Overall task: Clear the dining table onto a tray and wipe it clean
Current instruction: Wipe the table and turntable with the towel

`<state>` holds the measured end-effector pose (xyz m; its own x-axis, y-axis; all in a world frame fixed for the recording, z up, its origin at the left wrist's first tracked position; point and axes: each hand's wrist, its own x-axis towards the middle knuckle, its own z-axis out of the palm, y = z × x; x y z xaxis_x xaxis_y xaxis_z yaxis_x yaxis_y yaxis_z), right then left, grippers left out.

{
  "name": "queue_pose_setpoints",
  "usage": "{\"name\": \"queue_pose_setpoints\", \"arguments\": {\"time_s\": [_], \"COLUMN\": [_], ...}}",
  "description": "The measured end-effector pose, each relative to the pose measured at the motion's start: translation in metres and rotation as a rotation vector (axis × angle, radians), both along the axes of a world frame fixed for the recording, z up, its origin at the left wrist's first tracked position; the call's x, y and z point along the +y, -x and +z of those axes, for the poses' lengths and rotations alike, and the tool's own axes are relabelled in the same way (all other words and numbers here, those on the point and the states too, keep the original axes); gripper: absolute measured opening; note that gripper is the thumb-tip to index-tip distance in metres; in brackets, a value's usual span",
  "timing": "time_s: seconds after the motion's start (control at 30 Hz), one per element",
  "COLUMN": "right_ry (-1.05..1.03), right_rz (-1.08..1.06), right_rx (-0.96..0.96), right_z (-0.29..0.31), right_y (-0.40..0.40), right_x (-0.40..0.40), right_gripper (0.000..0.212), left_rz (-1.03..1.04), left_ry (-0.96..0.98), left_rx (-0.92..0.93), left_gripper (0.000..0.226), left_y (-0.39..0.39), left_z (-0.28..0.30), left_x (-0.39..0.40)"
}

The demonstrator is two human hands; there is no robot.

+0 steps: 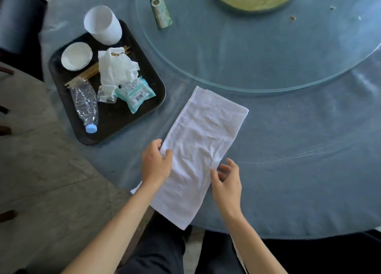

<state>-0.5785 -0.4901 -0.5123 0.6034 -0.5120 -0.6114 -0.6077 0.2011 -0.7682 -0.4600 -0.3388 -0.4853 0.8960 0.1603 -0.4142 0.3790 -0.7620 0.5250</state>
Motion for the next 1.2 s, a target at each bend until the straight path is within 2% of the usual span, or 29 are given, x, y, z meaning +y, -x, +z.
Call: {"name": "queue_pose_setpoints", "arguments": {"time_s": [0.1,0.23,0.33,0.47,0.57,0.73,0.87,1.1,1.2], "right_ry": [-0.073,-0.101,-0.119,-0.278,-0.379,-0.406,-0.459,-0.549,-0.524], "right_rz": [-0.072,-0.086,-0.134,-0.232,-0.264,-0.147,-0.078,0.041,0.153], "right_rx": [0.068,0.161,0.165,0.058,-0.018,-0.092,-0.167,-0.240,-0.281], "right_z": [0.010,0.016,0.023,0.038,0.050,0.078,0.103,0.134,0.140], "right_y": [-0.021,-0.040,-0.047,-0.052,-0.052,-0.054,-0.050,-0.044,-0.034], "right_x": [-0.002,-0.008,-0.005,0.009,0.016,0.020,0.021,0.007,-0.003], "right_gripper": [0.042,0.022,0.009,0.017,0.018,0.031,0.029,0.024,0.041], "left_rz": [-0.081,-0.129,-0.245,-0.380,-0.358,-0.322,-0.258,-0.276,-0.193], "left_ry": [-0.004,0.078,0.101,0.088,0.187,0.490,0.721,0.808,0.873], "left_rx": [0.103,0.189,0.270,0.376,0.433,0.614,0.699,0.750,0.733], "left_gripper": [0.039,0.020,0.027,0.033,0.036,0.030,0.033,0.044,0.044], "left_y": [-0.030,-0.046,-0.050,-0.055,-0.065,-0.077,-0.071,-0.056,-0.047], "left_z": [-0.008,-0.009,-0.007,0.000,0.007,0.028,0.047,0.071,0.075], "left_x": [-0.002,-0.002,-0.007,-0.010,-0.004,0.014,0.030,0.043,0.044]}}
